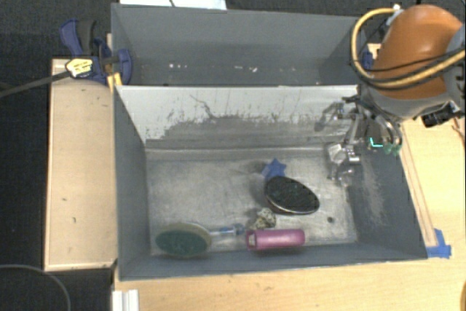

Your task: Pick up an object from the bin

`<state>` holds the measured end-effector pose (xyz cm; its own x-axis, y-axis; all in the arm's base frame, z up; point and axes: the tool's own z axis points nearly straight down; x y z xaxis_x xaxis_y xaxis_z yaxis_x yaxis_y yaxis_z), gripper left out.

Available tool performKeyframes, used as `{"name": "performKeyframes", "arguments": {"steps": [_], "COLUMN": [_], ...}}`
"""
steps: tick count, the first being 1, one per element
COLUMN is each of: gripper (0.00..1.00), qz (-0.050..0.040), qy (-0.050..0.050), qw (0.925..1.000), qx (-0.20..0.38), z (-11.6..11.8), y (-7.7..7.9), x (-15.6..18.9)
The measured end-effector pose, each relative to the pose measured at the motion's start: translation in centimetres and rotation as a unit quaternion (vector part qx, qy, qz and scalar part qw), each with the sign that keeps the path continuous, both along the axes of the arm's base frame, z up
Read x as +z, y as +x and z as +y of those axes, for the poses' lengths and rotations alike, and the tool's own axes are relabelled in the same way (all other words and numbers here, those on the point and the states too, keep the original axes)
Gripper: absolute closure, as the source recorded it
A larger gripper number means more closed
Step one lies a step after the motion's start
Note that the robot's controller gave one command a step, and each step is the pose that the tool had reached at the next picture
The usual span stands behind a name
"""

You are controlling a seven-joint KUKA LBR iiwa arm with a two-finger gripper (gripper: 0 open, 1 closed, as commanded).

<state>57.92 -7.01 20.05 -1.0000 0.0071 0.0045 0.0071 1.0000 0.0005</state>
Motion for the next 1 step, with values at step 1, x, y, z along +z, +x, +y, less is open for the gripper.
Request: {"name": "performKeyframes", "arguments": {"steps": [1], "gripper": [0.00], "qz": [-0.0074], "qy": [-0.002], "qw": [1.0000], "qx": [0.000], "z": [3.87], "y": [-0.76], "x": [-9.81]}}
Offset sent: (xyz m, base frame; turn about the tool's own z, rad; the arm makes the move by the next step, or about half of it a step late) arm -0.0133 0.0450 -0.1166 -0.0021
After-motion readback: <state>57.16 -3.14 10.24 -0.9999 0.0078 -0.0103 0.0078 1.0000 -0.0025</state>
